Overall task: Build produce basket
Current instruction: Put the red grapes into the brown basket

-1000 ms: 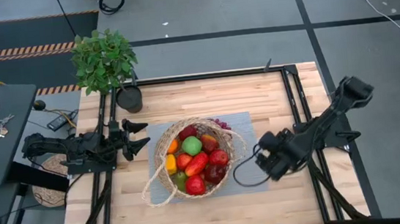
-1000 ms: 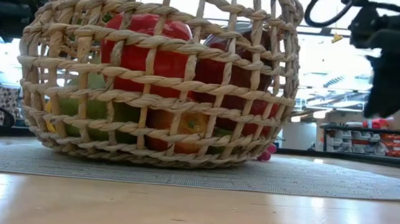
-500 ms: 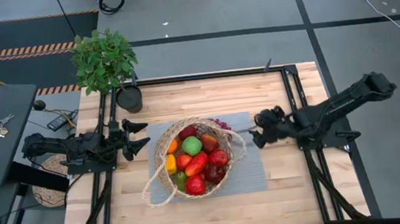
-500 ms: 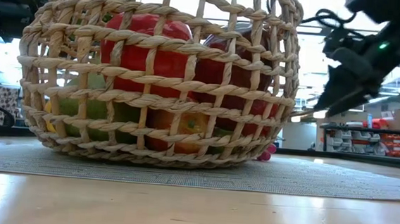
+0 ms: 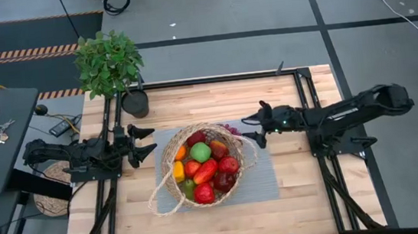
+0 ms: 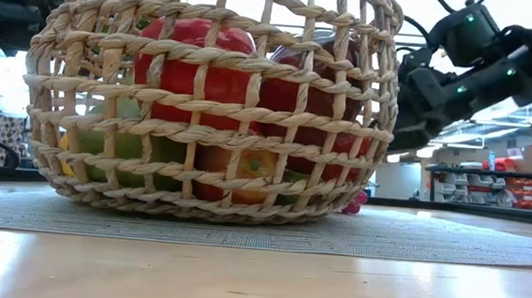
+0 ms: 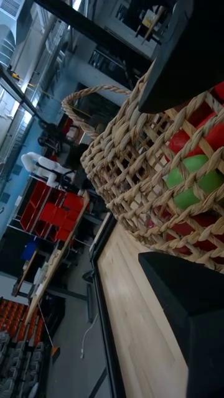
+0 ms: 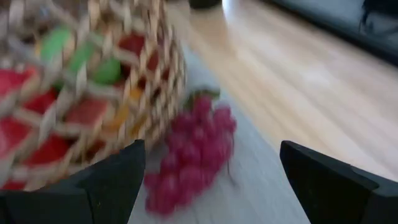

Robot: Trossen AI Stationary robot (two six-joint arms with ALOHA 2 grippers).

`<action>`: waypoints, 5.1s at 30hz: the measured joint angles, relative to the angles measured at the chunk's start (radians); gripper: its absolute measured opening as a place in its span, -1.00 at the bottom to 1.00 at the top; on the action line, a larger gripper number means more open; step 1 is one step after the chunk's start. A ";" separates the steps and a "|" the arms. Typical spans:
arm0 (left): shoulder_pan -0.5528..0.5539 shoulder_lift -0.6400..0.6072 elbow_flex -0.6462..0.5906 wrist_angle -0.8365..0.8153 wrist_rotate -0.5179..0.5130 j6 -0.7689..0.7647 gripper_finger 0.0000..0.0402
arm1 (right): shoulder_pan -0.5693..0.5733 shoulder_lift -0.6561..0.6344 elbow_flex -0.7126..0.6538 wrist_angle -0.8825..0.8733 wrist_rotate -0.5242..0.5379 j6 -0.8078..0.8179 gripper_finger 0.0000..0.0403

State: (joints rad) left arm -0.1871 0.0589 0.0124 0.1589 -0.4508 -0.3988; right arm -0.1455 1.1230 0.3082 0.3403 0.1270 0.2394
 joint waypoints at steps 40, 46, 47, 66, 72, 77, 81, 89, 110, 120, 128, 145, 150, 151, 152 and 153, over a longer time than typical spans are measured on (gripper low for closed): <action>0.000 0.000 0.000 0.000 0.000 0.000 0.94 | -0.057 0.556 0.052 0.412 0.061 -0.060 0.09; 0.000 0.000 0.000 0.000 0.000 0.000 0.94 | -0.059 0.555 0.053 0.457 0.064 -0.061 -0.01; 0.000 0.000 0.000 0.000 0.000 0.000 0.94 | -0.059 0.555 0.053 0.463 0.064 -0.066 -0.02; 0.000 0.000 0.000 0.000 0.000 0.000 0.94 | -0.057 0.437 0.053 0.533 0.093 -0.187 -0.07; 0.000 0.000 0.000 0.000 0.000 0.000 0.94 | -0.054 0.433 0.053 0.582 0.108 -0.226 -0.07; 0.000 0.000 0.000 0.000 0.000 0.000 0.94 | -0.053 0.432 0.053 0.620 0.108 -0.239 -0.07; 0.000 0.000 0.000 0.000 0.000 0.000 0.94 | -0.053 0.432 0.053 0.617 0.108 -0.244 -0.07; 0.000 0.000 0.000 0.000 0.000 0.000 0.94 | -0.053 0.432 0.053 0.582 0.122 -0.303 -0.06; 0.000 0.000 0.000 0.000 0.000 0.000 0.94 | -0.188 0.486 0.054 0.451 -0.025 -0.240 0.97; 0.000 0.000 0.000 0.000 0.000 0.000 0.94 | -0.211 0.668 0.053 0.590 0.030 -0.241 0.82; 0.000 0.000 0.000 0.000 0.000 0.000 0.94 | -0.211 0.701 0.054 0.618 0.034 -0.243 0.57; 0.000 0.000 0.000 0.000 0.000 0.000 0.94 | -0.208 0.653 0.053 0.600 0.013 -0.268 -0.21; 0.000 0.000 0.000 0.000 0.000 0.000 0.94 | -0.201 0.609 0.053 0.594 0.005 -0.258 -0.20; 0.000 0.000 0.000 0.000 0.000 0.000 0.94 | -0.196 0.596 0.053 0.593 0.004 -0.258 -0.20; 0.000 0.000 0.000 0.000 0.000 0.000 0.94 | -0.190 0.584 0.053 0.591 0.003 -0.258 -0.20; 0.000 0.000 0.000 0.000 0.000 0.000 0.94 | -0.183 0.568 0.053 0.583 0.002 -0.258 -0.20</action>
State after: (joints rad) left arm -0.1872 0.0589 0.0127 0.1592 -0.4511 -0.3988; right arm -0.3281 1.6908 0.3611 0.9235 0.1291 -0.0185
